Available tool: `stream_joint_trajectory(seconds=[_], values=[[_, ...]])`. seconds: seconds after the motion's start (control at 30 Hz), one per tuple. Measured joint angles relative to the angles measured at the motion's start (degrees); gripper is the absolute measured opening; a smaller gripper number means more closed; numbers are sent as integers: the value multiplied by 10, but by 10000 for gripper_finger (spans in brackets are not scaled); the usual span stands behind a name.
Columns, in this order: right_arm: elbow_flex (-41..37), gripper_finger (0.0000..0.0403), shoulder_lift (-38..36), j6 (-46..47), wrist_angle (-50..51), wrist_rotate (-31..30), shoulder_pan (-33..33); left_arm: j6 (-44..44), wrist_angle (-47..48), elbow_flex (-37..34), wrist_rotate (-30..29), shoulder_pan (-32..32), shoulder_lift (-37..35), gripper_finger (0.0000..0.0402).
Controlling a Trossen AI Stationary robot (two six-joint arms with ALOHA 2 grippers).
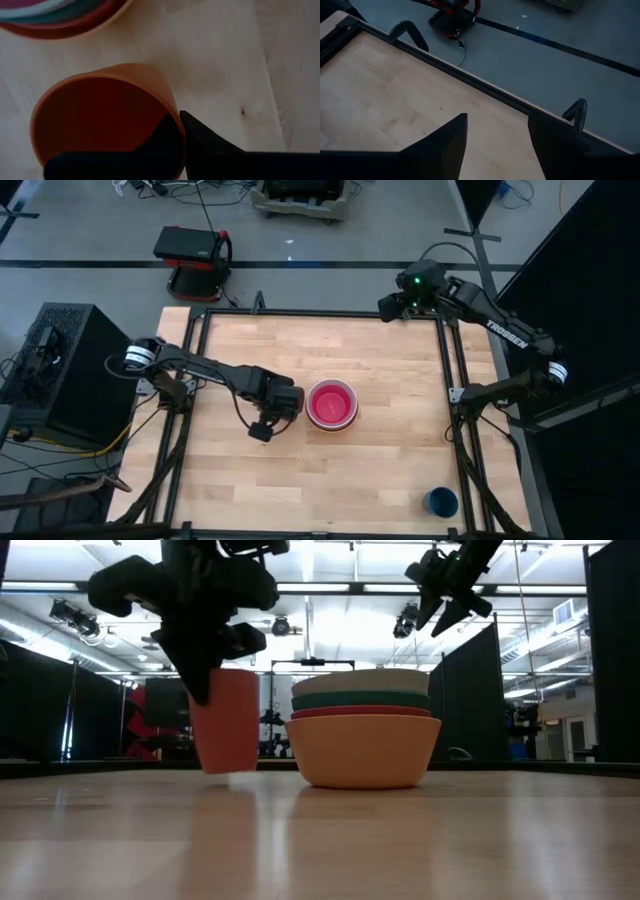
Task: Nest bowls inside each other
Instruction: Put the orange cup to the left side of the stacked bowls
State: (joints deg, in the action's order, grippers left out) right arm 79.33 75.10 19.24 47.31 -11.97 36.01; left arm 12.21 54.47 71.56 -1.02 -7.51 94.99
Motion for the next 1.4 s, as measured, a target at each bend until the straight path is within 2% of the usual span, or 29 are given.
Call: stream_joint_trajectory(seconds=[0.2, 0.77, 1.2, 1.4], values=[[0, 194, 4, 0, 2, 2, 0, 11, 34, 39, -3, 4, 51, 0], [0, 214, 4, -4, 2, 2, 0, 10, 37, 50, 2, 11, 59, 6], [0, 220, 4, -5, 2, 6, 0, -9, 70, 100, -9, 25, 59, 78], [0, 218, 4, -5, 2, 16, -1, -22, 89, 136, -8, 37, 47, 98]])
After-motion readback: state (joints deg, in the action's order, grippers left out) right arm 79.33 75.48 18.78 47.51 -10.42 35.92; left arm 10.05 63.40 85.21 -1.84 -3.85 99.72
